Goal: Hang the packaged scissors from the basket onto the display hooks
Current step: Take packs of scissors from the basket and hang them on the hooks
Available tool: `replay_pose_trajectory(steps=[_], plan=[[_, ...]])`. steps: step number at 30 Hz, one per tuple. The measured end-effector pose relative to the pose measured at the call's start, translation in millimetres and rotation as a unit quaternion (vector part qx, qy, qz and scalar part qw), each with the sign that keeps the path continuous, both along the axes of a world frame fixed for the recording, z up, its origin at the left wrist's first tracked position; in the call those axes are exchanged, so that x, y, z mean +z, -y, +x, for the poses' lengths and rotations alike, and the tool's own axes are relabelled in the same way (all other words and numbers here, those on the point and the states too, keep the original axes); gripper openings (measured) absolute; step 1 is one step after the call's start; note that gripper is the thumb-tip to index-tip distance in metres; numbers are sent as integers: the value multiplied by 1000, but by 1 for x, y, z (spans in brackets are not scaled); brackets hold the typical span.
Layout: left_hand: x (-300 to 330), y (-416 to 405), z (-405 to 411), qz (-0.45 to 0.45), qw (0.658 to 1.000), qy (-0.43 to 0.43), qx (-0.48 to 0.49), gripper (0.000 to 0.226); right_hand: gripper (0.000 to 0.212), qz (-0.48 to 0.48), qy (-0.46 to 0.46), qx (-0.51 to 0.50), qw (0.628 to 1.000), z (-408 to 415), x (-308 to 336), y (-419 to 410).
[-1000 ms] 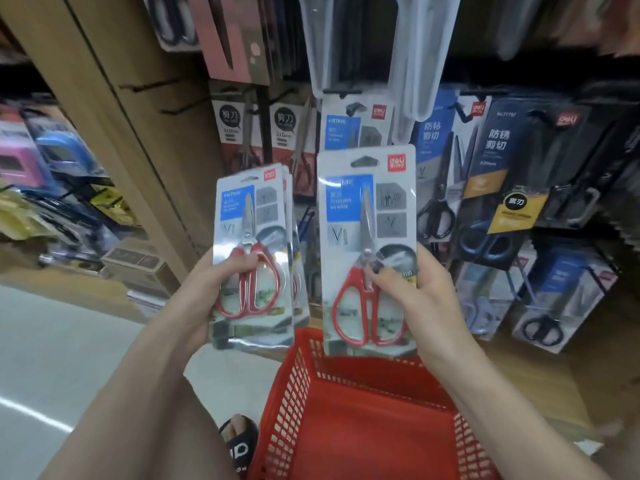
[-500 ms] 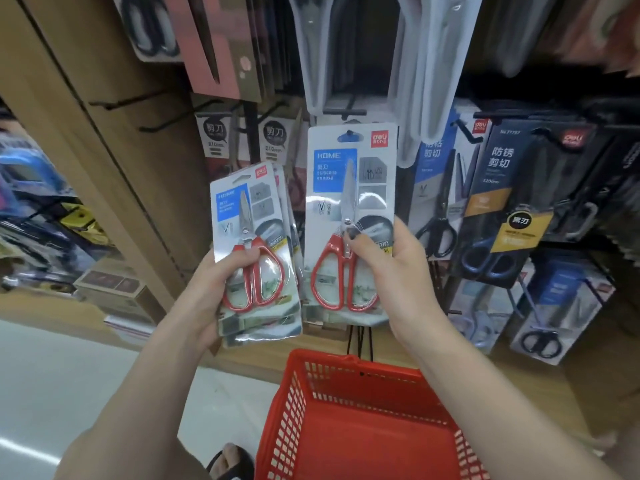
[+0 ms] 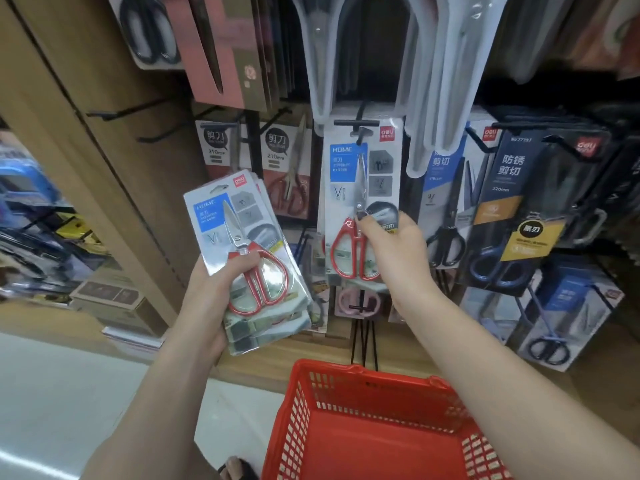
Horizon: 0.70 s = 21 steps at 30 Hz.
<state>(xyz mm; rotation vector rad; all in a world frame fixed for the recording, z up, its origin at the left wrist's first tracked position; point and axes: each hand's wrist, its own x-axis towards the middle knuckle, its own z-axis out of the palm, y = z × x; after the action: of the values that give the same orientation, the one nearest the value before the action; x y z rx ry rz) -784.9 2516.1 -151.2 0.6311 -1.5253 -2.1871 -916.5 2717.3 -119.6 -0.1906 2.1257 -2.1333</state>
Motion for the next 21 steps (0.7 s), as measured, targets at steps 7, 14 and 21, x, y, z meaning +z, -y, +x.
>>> replay_pose_trajectory(steps=[7,14,21], plan=[[2,-17,3,-34,997,-7,-62,71,31,109,-67,-74,989,4,-2,-3],[0,-33,5,-34,997,-15,-73,62,35,188,-204,-91,957,46,-16,-17],[-2,-47,2,-39,995,-16,-90,57,48,122,-46,89,988,76,-20,-1]])
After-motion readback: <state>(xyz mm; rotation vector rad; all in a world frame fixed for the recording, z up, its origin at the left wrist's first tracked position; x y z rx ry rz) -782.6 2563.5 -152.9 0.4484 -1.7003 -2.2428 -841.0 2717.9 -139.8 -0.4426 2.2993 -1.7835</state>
